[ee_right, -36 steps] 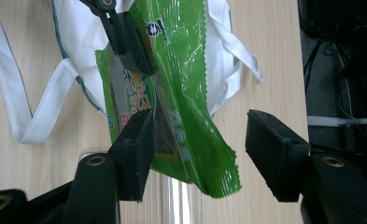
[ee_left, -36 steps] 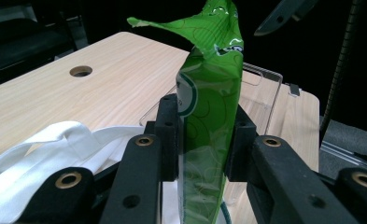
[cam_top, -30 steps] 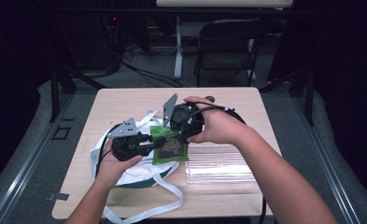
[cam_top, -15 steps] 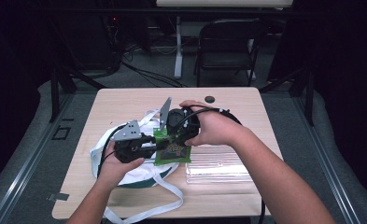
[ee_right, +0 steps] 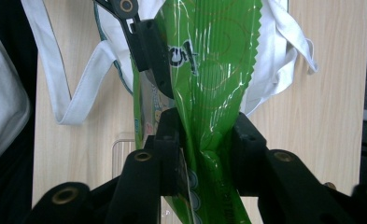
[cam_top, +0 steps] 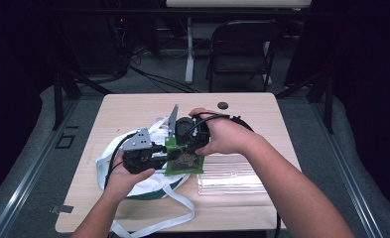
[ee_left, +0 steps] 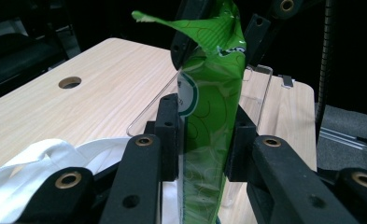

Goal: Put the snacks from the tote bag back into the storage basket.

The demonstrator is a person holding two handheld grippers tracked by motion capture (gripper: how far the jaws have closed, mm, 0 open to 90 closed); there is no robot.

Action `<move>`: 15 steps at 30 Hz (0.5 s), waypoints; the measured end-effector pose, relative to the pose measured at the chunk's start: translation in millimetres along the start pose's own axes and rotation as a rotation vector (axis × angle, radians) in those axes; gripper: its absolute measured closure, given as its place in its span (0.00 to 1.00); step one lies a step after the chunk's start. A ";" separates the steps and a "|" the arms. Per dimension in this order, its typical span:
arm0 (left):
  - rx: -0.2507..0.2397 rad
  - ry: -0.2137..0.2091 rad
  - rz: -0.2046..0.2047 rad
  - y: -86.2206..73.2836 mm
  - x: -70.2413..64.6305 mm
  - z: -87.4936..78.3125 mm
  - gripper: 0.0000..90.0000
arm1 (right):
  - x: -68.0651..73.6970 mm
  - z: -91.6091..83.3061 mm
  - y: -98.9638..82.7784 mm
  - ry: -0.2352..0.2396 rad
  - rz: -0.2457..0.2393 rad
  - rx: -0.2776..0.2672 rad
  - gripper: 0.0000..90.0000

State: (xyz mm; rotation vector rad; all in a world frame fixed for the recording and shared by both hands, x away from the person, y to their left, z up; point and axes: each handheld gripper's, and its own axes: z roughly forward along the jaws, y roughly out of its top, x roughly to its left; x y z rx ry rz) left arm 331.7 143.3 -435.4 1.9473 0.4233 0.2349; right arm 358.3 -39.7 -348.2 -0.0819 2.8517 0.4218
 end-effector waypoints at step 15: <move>-0.028 0.001 -0.028 -0.7 1.4 -0.4 0.74 | -1.1 -5.8 1.2 0.012 -0.019 0.008 0.83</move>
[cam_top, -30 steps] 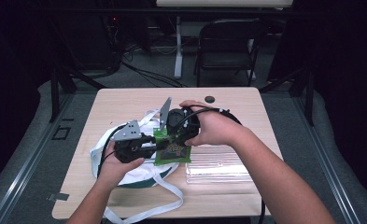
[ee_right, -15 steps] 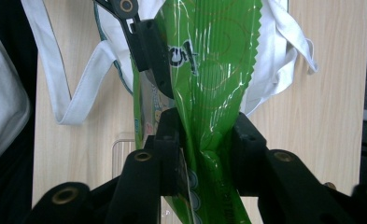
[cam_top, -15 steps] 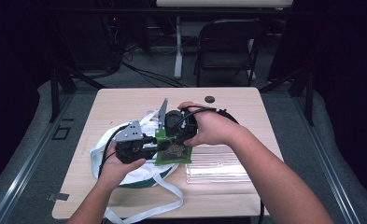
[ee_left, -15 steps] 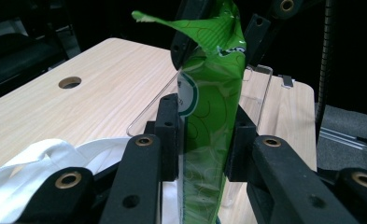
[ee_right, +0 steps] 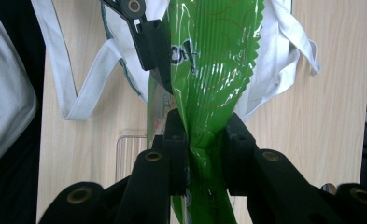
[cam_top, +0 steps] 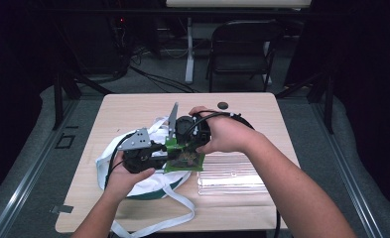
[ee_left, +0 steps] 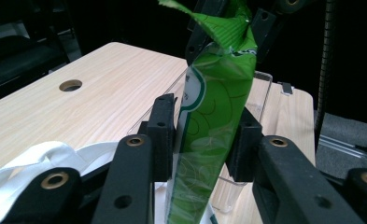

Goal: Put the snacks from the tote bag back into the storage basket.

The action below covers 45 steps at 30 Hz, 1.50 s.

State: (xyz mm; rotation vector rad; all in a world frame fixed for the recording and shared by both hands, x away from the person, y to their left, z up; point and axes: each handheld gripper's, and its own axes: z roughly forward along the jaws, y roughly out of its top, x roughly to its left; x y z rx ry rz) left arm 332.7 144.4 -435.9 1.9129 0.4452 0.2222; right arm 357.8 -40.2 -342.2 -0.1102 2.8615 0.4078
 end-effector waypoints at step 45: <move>0.002 0.054 -0.128 -12.4 23.2 -7.1 0.61 | -11.4 -20.9 -44.9 -0.090 0.044 0.096 0.83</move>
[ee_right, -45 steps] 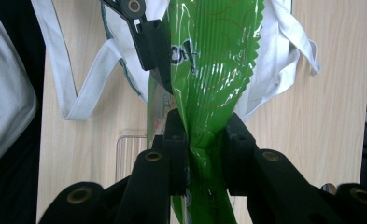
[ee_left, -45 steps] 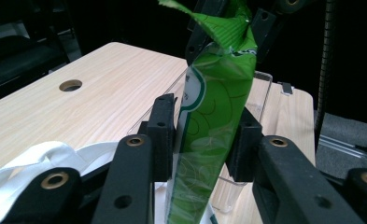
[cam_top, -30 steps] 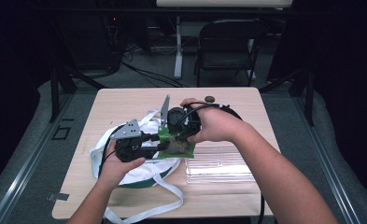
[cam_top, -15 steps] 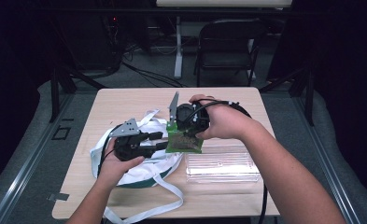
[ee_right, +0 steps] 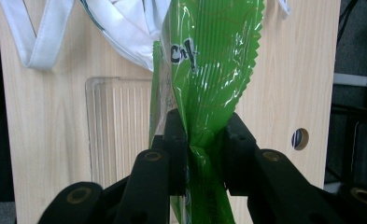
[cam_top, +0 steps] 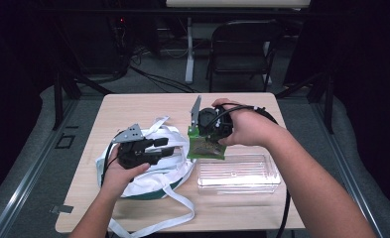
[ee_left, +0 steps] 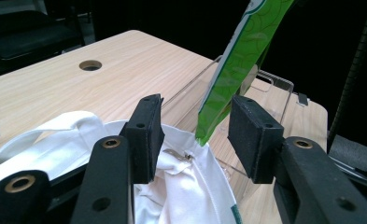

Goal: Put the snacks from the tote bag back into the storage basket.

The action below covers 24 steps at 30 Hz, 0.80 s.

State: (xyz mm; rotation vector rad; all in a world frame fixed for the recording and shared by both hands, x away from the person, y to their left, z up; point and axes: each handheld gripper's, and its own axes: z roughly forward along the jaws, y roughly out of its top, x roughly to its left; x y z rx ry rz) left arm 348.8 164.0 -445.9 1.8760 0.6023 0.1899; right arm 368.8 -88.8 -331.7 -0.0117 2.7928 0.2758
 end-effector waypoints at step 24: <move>0.001 0.035 -0.037 -5.3 12.2 -5.2 0.60 | -7.4 7.6 -28.7 -0.027 0.033 0.062 0.83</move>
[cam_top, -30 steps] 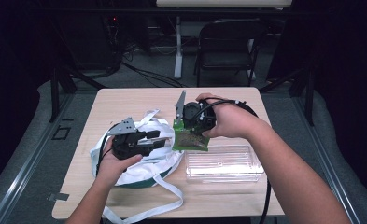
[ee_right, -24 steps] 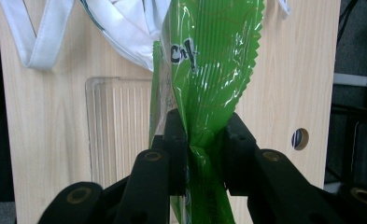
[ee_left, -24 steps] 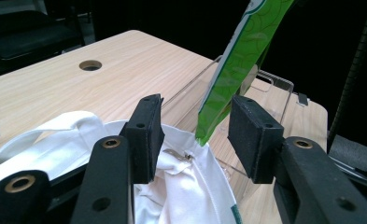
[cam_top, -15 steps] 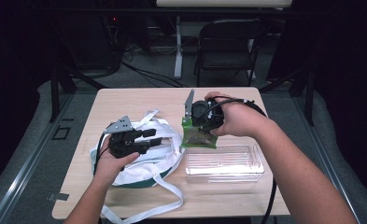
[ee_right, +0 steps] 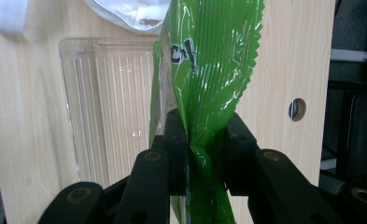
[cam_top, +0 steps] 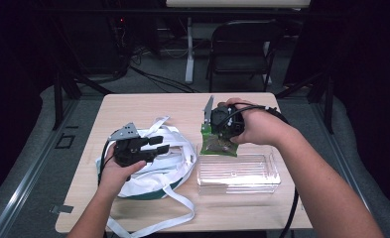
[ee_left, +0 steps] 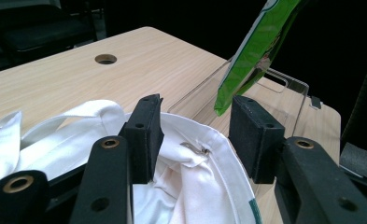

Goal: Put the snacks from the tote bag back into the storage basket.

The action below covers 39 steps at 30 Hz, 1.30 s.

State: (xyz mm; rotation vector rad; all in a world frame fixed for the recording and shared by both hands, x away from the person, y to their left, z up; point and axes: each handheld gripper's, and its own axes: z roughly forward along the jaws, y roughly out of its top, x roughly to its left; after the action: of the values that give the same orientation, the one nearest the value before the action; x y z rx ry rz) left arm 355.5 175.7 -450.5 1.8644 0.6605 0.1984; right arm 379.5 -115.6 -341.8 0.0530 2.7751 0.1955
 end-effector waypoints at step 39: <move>0.002 0.030 -0.022 -5.0 10.1 -0.8 0.60 | -6.2 59.1 -5.8 -0.005 -0.002 0.027 0.82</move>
State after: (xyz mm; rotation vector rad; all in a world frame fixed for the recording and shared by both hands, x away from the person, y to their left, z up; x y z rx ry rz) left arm 361.9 182.9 -456.5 1.8586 0.7011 0.2115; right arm 406.1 -114.1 -395.2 0.0578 2.7732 0.1575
